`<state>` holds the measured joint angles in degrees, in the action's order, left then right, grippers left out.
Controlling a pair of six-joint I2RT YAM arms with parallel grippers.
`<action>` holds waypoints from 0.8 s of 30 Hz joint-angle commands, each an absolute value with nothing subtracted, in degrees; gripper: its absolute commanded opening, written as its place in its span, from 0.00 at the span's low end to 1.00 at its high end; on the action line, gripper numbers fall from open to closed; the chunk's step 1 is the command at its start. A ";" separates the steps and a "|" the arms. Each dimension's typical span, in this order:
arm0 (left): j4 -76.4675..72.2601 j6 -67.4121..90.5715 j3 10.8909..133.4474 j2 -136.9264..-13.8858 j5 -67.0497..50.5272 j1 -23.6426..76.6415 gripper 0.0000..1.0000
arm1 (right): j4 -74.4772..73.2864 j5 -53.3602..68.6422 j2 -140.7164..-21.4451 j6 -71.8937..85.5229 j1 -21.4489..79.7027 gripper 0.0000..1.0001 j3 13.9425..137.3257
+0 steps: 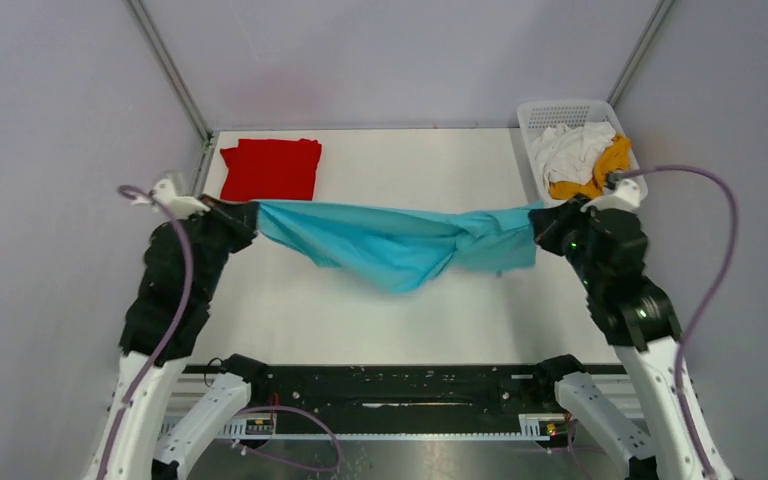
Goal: Fold and stack the t-shirts
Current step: Flatten out the tshirt
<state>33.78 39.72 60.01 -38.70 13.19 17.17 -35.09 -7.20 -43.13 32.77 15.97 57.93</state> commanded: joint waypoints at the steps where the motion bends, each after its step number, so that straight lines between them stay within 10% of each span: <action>1: 31.35 36.88 68.51 -32.44 16.89 16.83 0.00 | -41.63 -15.12 -35.10 29.86 15.72 0.00 67.55; 13: 30.94 36.58 72.41 -24.25 13.31 16.87 0.00 | -47.04 -16.65 -26.51 26.02 15.73 0.01 75.12; 24: 29.56 42.43 49.38 -45.34 14.61 16.80 0.00 | -36.14 -14.31 -41.86 31.74 15.64 0.12 42.95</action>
